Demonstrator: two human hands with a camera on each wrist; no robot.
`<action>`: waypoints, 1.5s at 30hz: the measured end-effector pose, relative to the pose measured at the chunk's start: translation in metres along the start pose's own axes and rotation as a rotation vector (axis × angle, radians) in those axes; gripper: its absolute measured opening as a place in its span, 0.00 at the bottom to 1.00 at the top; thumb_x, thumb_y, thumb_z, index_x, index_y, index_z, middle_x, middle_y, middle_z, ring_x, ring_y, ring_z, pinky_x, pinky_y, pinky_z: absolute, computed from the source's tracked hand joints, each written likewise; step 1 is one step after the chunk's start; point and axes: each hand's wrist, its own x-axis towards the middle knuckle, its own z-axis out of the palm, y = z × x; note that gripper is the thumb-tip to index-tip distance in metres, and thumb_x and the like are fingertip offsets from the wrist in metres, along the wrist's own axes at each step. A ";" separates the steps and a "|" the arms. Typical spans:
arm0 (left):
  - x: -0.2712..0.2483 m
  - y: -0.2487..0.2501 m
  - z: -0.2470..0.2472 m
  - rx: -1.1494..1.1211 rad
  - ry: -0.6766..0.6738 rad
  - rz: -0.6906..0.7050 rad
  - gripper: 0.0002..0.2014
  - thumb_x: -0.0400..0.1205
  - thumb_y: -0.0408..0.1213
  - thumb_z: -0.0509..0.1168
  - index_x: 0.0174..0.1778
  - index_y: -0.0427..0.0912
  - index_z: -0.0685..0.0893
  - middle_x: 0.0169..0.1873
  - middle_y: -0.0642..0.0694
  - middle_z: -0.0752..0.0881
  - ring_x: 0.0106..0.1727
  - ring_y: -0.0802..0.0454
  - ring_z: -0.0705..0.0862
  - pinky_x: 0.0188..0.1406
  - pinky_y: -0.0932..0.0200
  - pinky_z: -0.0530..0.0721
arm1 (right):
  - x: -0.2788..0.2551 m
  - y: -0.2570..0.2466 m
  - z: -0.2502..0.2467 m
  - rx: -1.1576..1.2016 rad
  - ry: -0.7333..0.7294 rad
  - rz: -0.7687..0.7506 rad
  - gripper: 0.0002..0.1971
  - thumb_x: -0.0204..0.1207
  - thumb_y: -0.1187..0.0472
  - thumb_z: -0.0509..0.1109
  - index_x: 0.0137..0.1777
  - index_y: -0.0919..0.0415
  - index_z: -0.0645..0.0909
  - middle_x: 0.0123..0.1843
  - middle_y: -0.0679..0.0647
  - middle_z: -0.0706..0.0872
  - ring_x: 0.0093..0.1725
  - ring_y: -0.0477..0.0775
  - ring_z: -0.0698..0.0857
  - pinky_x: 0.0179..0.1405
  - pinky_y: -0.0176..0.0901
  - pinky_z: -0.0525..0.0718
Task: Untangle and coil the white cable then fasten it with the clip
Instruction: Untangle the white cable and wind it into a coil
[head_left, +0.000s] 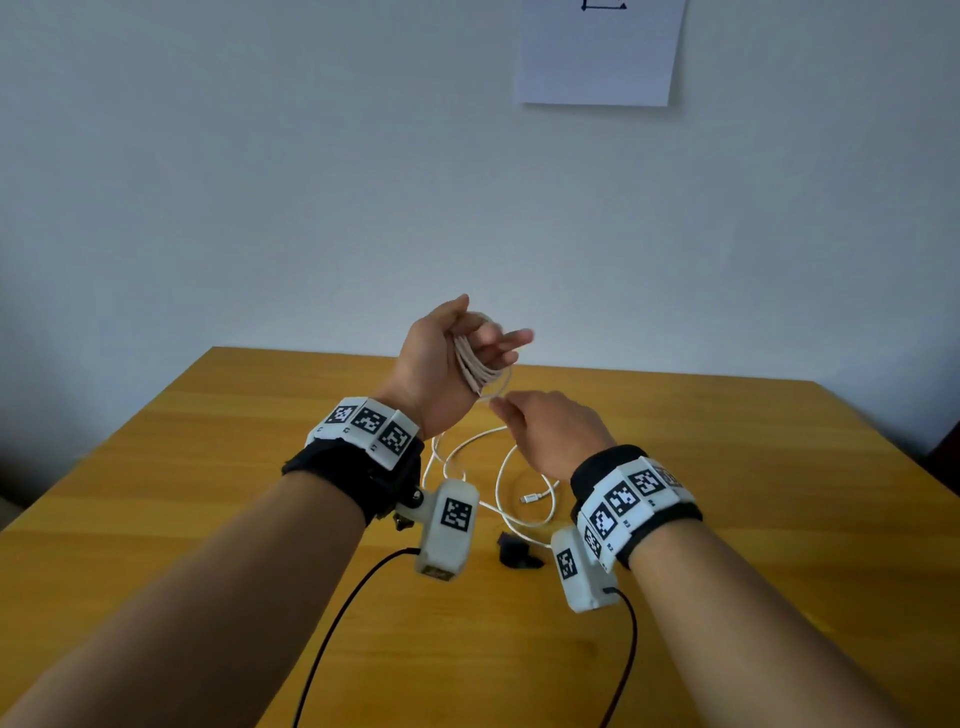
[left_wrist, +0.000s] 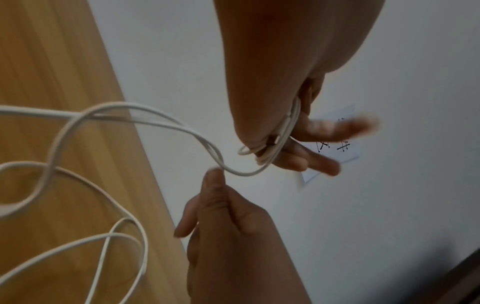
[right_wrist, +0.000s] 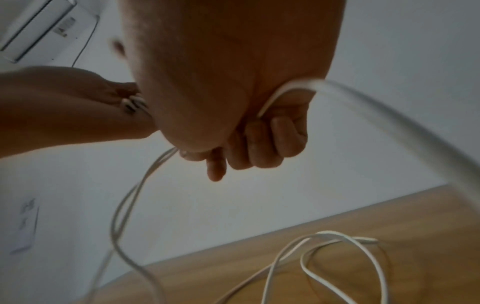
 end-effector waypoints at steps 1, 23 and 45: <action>0.000 -0.001 0.002 -0.008 -0.030 0.020 0.22 0.91 0.42 0.50 0.29 0.46 0.66 0.35 0.39 0.91 0.56 0.38 0.90 0.60 0.51 0.80 | -0.001 0.000 0.001 -0.024 -0.014 -0.011 0.26 0.91 0.38 0.43 0.44 0.51 0.75 0.39 0.51 0.84 0.41 0.60 0.83 0.39 0.50 0.77; 0.012 -0.014 -0.039 1.832 0.071 0.198 0.16 0.89 0.44 0.49 0.40 0.41 0.74 0.33 0.45 0.85 0.36 0.45 0.82 0.39 0.43 0.83 | -0.016 0.033 0.002 -0.131 0.267 0.088 0.36 0.91 0.40 0.45 0.23 0.58 0.70 0.19 0.49 0.72 0.20 0.54 0.73 0.30 0.44 0.73; 0.005 0.006 -0.051 1.286 0.245 -0.060 0.26 0.82 0.56 0.65 0.27 0.42 0.68 0.20 0.47 0.69 0.25 0.49 0.66 0.34 0.55 0.69 | -0.021 0.075 -0.003 -0.115 0.075 0.733 0.25 0.89 0.52 0.53 0.32 0.60 0.78 0.31 0.54 0.81 0.30 0.55 0.79 0.40 0.46 0.75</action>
